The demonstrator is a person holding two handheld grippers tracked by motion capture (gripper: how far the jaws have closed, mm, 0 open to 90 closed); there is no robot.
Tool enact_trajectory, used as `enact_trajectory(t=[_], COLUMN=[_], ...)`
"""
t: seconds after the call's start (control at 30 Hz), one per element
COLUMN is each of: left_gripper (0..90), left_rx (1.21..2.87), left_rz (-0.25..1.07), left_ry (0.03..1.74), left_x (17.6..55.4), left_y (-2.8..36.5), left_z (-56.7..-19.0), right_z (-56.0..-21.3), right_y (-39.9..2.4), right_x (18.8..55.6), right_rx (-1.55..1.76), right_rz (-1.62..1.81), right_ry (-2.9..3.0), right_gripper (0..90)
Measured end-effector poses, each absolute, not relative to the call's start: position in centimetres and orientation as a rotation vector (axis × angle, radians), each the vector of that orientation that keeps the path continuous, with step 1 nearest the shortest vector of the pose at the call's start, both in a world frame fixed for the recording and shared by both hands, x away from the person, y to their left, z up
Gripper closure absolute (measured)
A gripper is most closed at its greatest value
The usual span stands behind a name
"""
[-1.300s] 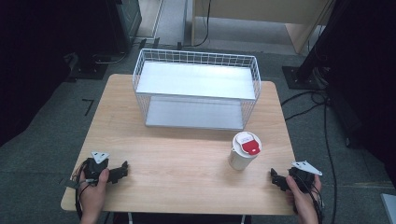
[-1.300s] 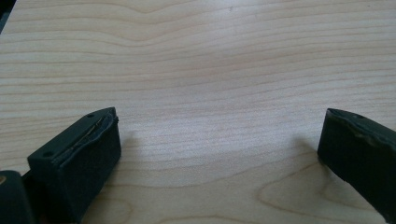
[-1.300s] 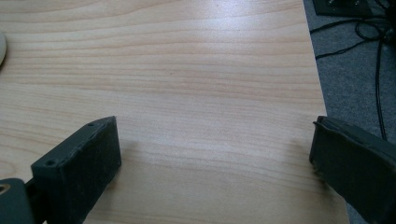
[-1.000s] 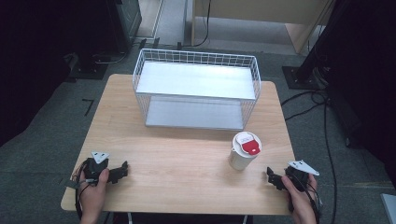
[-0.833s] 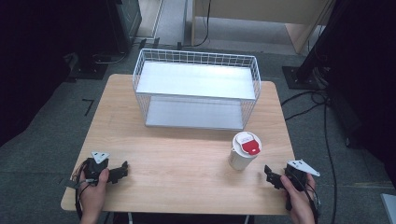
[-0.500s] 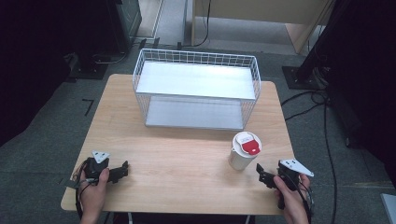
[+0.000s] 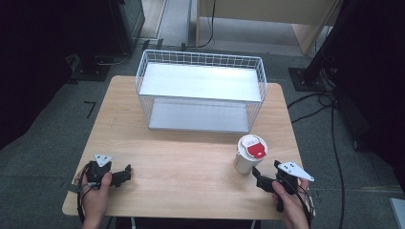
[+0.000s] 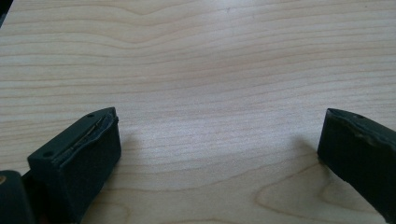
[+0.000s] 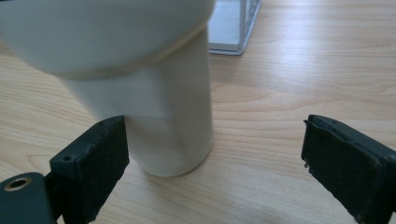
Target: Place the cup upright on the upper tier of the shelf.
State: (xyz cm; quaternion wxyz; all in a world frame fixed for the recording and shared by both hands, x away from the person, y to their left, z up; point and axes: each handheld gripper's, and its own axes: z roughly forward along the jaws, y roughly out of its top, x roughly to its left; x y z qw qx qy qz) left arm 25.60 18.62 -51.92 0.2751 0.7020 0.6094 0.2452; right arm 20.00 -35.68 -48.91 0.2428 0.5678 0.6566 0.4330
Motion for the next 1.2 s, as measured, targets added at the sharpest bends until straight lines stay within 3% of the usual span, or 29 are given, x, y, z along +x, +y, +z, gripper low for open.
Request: enact_trajectory(t=[0.43,1.2], left_gripper=[0.0,0.0], left_rx=[1.887,1.886], left_rz=[0.659,0.658], left_ry=[1.638,1.639], left_x=[25.6,25.6], left_y=[18.6,18.6], left_z=[-51.9,-51.9], right_z=[-48.4,-48.8], right_y=[-33.9,-31.8], right_x=[19.9,21.3], right_rx=[1.474,1.458], right_rz=[1.287,1.351], right_ry=[1.808,1.704], right_gripper=[13.9,10.0])
